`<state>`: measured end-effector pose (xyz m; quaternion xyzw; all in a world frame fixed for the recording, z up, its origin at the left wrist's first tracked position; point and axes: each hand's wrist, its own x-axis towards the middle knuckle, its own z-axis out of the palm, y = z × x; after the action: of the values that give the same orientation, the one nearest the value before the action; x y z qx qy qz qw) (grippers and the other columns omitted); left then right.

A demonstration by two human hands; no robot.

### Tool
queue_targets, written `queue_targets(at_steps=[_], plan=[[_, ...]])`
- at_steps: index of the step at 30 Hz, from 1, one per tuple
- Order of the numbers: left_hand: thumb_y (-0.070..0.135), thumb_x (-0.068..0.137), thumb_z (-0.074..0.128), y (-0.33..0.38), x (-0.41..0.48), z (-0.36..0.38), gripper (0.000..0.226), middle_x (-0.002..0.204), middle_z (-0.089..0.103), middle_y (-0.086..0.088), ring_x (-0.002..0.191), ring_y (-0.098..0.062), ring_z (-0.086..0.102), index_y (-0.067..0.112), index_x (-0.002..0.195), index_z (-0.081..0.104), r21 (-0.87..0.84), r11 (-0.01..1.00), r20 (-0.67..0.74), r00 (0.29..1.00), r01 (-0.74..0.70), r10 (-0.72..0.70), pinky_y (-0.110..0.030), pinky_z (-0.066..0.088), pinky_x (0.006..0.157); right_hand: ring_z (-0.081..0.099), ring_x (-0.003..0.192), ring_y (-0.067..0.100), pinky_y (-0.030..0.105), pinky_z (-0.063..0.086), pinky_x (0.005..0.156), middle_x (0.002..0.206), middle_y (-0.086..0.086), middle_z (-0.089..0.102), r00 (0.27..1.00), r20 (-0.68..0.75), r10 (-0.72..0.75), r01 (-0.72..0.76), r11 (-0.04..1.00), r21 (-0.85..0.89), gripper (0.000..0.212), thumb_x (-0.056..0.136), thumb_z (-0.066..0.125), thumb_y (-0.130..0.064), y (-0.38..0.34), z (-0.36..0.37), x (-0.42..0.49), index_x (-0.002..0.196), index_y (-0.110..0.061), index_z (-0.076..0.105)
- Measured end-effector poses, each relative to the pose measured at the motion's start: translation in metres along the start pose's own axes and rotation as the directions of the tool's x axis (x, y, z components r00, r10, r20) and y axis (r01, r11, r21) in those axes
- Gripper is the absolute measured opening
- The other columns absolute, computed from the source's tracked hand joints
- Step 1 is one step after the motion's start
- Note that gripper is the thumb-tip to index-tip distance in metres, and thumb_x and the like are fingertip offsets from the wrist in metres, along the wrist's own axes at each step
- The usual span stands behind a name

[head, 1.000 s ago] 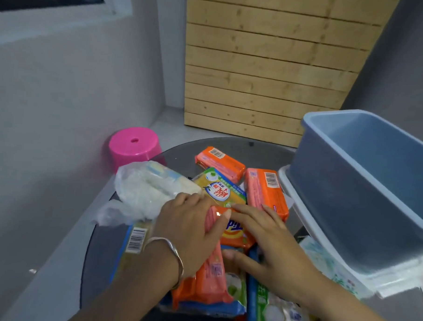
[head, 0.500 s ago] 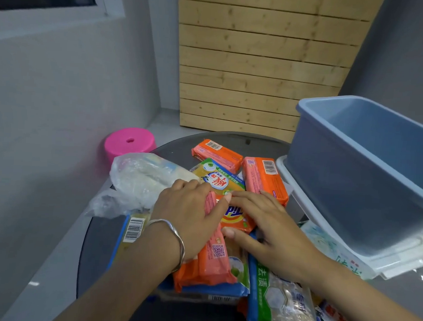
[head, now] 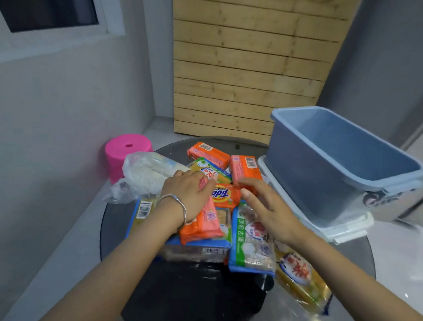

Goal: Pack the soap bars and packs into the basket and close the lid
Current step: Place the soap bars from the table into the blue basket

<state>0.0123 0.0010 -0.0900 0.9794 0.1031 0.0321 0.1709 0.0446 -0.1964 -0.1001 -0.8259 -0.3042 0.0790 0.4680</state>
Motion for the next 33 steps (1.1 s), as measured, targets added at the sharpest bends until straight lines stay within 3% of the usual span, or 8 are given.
queue_targets(at_steps=[5, 9, 11, 14, 18, 23, 27, 33], plan=[[0.048, 0.094, 0.033, 0.006, -0.025, -0.01, 0.044, 0.127, 0.059, -0.005, 0.116, -0.025, 0.052, 0.022, 0.124, 0.052, -0.162, 0.974, -0.146, 0.98, -0.158, 0.135, -0.037, 0.041, 0.096, 0.056, 0.098, -0.017, 0.008, 0.045, 0.074, 0.119, -0.019, 0.058, 0.979, -0.038, 0.201, -0.196, 0.976, 0.093, 0.031, 0.091, 0.045, -0.047, -0.011, -0.032, -0.047, 0.118, -0.035, 0.055], [0.048, 0.092, 0.042, 0.012, -0.062, -0.012, 0.044, 0.131, 0.056, -0.001, 0.126, -0.02, 0.045, 0.021, 0.126, 0.053, -0.135, 0.923, -0.188, 0.924, -0.361, 0.334, -0.033, 0.033, 0.106, 0.057, 0.11, 0.005, 0.024, 0.047, 0.092, 0.126, -0.012, 0.054, 0.931, 0.013, 0.366, -0.366, 0.929, 0.063, 0.034, 0.091, 0.044, -0.053, -0.015, -0.04, -0.077, 0.121, -0.039, 0.049], [0.052, 0.091, 0.04, 0.015, -0.08, -0.008, 0.049, 0.138, 0.051, 0.002, 0.133, -0.017, 0.037, 0.024, 0.131, 0.049, -0.092, 0.9, -0.135, 0.9, -0.427, 0.414, -0.031, 0.024, 0.112, 0.051, 0.122, 0.009, 0.03, 0.038, 0.108, 0.135, -0.012, 0.051, 0.911, 0.045, 0.409, -0.411, 0.91, 0.051, 0.038, 0.094, 0.04, -0.053, -0.016, -0.034, -0.089, 0.126, -0.036, 0.05], [0.058, 0.091, 0.033, 0.021, -0.102, 0.001, 0.057, 0.148, 0.039, 0.007, 0.141, -0.014, 0.024, 0.029, 0.139, 0.039, -0.035, 0.886, -0.008, 0.887, -0.462, 0.462, -0.032, 0.014, 0.117, 0.037, 0.127, 0.002, 0.016, 0.033, 0.101, 0.139, -0.019, 0.04, 0.912, 0.088, 0.401, -0.404, 0.915, 0.01, 0.044, 0.098, 0.028, -0.049, -0.021, -0.018, -0.106, 0.137, -0.035, 0.043], [0.057, 0.093, 0.021, 0.032, -0.12, 0.013, 0.059, 0.153, 0.032, 0.006, 0.146, -0.018, 0.009, 0.028, 0.143, 0.032, 0.153, 0.864, 0.174, 0.873, -0.48, 0.455, -0.037, -0.001, 0.117, 0.025, 0.144, 0.014, 0.037, 0.018, 0.12, 0.156, -0.003, 0.029, 0.918, 0.065, 0.391, -0.389, 0.92, -0.041, 0.052, 0.1, 0.024, -0.047, -0.022, 0.0, -0.121, 0.146, -0.024, 0.034], [0.057, 0.094, 0.013, 0.048, -0.13, 0.022, 0.064, 0.155, 0.028, 0.001, 0.147, -0.021, 0.001, 0.023, 0.146, 0.027, 0.258, 0.826, 0.26, 0.86, -0.501, 0.44, -0.043, -0.009, 0.117, 0.061, 0.115, 0.012, 0.009, 0.05, 0.065, 0.139, 0.008, 0.054, 0.886, 0.088, 0.455, -0.463, 0.878, 0.122, 0.039, 0.098, 0.023, -0.052, -0.041, -0.006, -0.136, 0.106, -0.046, 0.061], [0.052, 0.096, 0.015, 0.051, -0.138, 0.025, 0.055, 0.156, 0.026, 0.003, 0.146, -0.02, 0.01, 0.029, 0.145, 0.029, 0.101, 0.855, 0.298, 0.835, -0.509, 0.462, -0.038, 0.003, 0.119, 0.057, 0.117, 0.022, 0.033, 0.042, 0.104, 0.136, 0.008, 0.057, 0.865, -0.061, 0.498, -0.493, 0.866, 0.089, 0.04, 0.098, 0.034, -0.048, -0.032, -0.019, -0.139, 0.119, -0.027, 0.06], [0.046, 0.097, 0.024, 0.066, -0.146, 0.04, 0.056, 0.157, 0.022, 0.0, 0.143, -0.014, 0.02, 0.022, 0.148, 0.019, -0.551, 0.813, 0.176, 0.926, -0.187, 0.333, -0.023, 0.014, 0.112, 0.055, 0.121, 0.021, 0.039, 0.039, 0.108, 0.135, 0.003, 0.056, 0.85, -0.099, 0.517, -0.52, 0.854, -0.004, 0.052, 0.094, 0.04, -0.053, -0.033, -0.026, -0.119, 0.132, -0.019, 0.052]])
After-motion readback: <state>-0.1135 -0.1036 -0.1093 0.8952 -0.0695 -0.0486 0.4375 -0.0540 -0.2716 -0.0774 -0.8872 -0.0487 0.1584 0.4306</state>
